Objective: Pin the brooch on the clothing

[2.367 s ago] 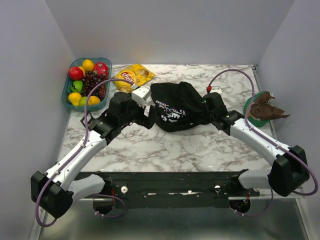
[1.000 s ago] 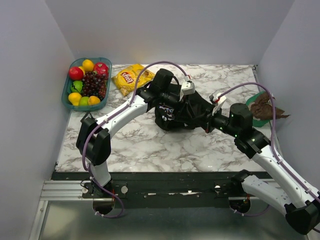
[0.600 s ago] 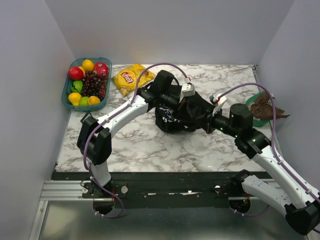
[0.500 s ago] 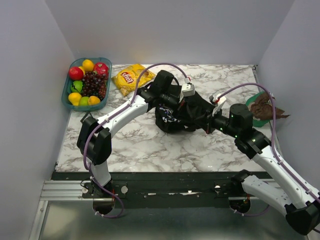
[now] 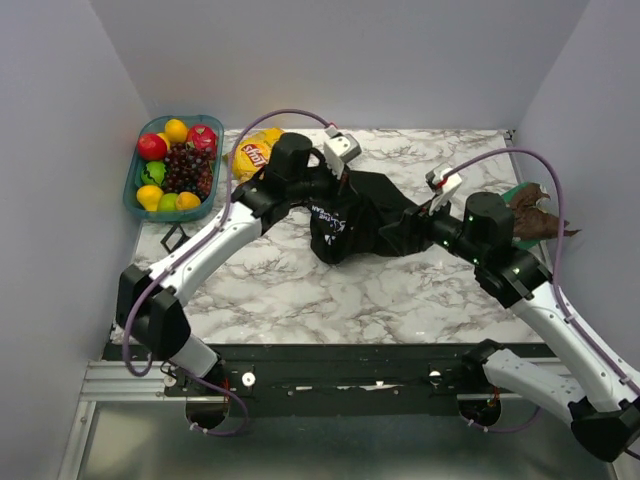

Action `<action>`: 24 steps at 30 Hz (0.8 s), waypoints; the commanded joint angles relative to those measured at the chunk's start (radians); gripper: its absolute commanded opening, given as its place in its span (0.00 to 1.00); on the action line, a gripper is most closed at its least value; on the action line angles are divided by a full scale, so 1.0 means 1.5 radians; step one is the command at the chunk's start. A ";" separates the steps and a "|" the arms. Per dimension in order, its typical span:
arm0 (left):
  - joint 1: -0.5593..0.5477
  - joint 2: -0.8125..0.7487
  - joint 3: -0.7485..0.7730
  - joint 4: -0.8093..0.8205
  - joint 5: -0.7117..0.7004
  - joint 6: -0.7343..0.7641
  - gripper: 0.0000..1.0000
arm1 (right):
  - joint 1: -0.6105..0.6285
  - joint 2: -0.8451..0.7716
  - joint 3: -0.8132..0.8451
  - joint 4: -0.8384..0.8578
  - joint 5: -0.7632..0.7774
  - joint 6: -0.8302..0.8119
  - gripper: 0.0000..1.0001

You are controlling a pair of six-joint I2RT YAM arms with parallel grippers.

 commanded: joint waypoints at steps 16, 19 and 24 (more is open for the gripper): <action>0.039 -0.257 -0.207 0.143 -0.363 -0.103 0.00 | 0.321 0.362 0.070 0.141 0.453 0.330 0.70; 0.040 -0.262 -0.211 0.144 -0.378 -0.096 0.00 | 0.353 0.384 0.028 0.288 0.439 0.335 0.69; 0.039 -0.257 -0.213 0.148 -0.365 -0.107 0.00 | 0.371 0.448 0.048 0.320 0.501 0.360 0.69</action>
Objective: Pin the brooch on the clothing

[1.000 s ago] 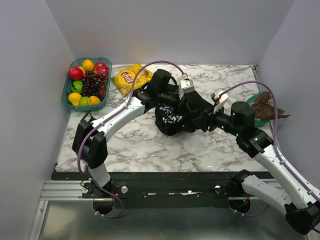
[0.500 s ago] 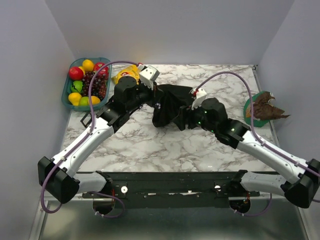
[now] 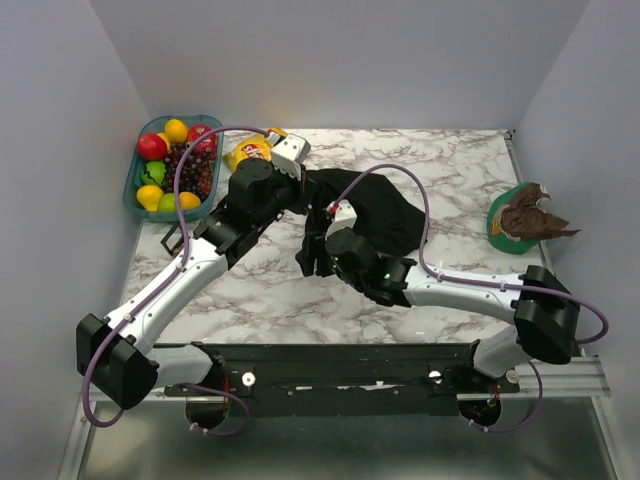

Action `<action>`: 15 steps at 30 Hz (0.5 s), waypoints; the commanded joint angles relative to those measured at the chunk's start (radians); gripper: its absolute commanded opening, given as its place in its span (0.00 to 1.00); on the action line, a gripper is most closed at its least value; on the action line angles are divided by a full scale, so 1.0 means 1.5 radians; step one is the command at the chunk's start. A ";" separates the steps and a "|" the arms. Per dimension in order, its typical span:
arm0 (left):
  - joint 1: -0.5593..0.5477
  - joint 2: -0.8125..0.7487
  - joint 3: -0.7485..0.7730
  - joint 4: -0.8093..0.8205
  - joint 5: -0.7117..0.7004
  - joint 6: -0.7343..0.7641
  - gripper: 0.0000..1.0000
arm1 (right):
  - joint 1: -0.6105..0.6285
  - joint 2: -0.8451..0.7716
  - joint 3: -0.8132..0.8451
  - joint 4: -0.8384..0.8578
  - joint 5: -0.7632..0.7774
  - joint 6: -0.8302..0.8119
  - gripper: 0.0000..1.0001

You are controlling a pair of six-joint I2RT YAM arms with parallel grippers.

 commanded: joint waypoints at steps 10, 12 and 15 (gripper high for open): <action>0.002 -0.018 -0.004 0.034 -0.011 -0.016 0.00 | 0.006 0.148 0.086 0.027 0.207 0.029 0.71; 0.002 -0.021 -0.004 0.034 -0.014 -0.016 0.00 | 0.005 0.174 0.110 0.006 0.223 0.025 0.71; 0.001 -0.021 -0.004 0.034 -0.017 -0.013 0.00 | 0.001 0.206 0.136 0.001 0.223 0.018 0.71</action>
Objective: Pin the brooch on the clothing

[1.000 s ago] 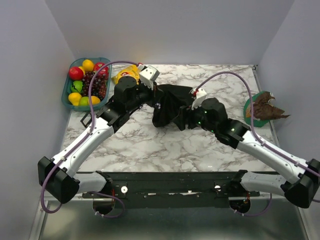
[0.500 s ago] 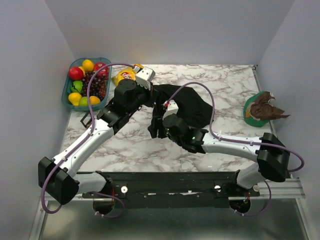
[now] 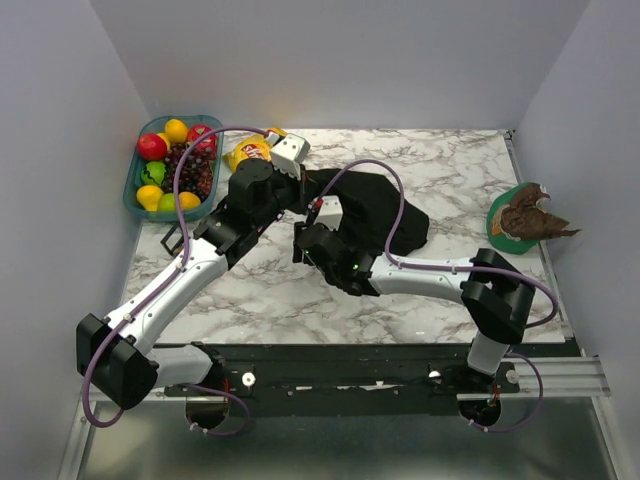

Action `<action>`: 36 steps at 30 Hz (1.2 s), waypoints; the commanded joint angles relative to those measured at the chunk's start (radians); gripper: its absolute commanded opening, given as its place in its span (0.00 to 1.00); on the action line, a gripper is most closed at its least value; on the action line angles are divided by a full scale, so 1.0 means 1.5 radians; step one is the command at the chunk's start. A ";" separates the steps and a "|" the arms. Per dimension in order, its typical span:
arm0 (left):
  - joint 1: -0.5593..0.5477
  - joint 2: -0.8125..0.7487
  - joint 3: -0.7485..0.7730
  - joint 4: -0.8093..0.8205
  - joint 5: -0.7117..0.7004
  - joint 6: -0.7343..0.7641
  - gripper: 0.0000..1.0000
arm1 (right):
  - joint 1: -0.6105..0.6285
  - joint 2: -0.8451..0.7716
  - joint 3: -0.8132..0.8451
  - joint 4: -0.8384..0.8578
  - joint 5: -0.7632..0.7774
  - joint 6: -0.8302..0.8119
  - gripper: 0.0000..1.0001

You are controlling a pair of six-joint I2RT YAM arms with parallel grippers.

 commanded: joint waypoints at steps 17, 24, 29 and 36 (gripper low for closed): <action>0.002 -0.033 0.004 0.017 -0.060 0.029 0.00 | -0.021 0.073 0.052 -0.081 0.135 -0.010 0.20; 0.013 -0.096 0.018 -0.017 -0.257 0.160 0.00 | -0.029 -0.138 -0.005 -0.072 0.031 -0.247 0.04; 0.071 -0.150 0.080 -0.047 -0.286 0.168 0.00 | -0.031 -0.352 0.030 -0.140 -0.003 -0.398 0.01; 0.072 -0.173 0.228 -0.093 -0.285 0.198 0.00 | -0.031 -0.455 0.163 -0.186 -0.005 -0.586 0.01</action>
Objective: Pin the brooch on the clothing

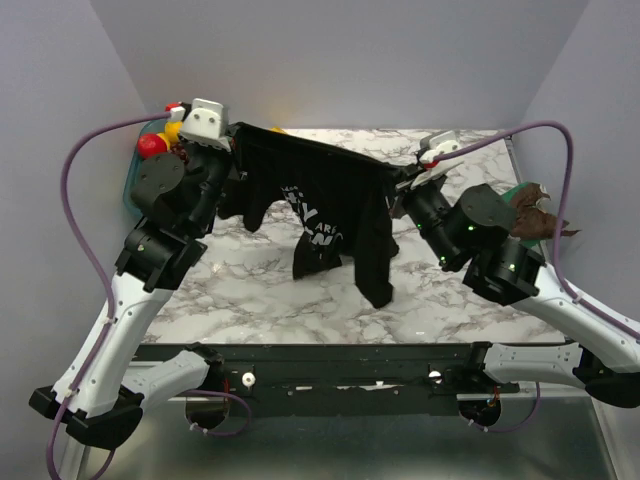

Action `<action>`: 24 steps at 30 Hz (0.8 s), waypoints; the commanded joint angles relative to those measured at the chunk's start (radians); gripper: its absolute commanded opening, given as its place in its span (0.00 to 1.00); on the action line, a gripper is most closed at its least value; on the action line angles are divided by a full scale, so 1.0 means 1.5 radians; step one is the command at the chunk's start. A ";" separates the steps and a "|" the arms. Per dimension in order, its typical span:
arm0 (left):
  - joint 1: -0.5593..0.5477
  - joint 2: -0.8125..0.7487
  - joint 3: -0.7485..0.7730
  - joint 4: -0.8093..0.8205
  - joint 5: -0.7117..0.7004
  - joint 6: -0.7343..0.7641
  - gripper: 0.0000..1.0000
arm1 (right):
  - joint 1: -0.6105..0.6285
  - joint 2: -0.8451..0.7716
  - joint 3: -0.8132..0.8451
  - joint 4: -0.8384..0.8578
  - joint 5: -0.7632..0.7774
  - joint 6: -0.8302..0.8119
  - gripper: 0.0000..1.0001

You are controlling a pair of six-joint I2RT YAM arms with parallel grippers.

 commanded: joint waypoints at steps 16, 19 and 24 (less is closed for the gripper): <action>0.013 -0.021 0.229 -0.036 0.153 -0.005 0.00 | -0.002 -0.031 0.239 -0.028 0.033 -0.269 0.01; 0.014 -0.023 0.217 -0.010 0.163 -0.007 0.00 | -0.002 -0.047 0.234 -0.006 0.014 -0.271 0.01; 0.013 -0.007 0.222 0.010 0.184 -0.038 0.00 | -0.002 -0.048 0.251 0.007 -0.003 -0.271 0.01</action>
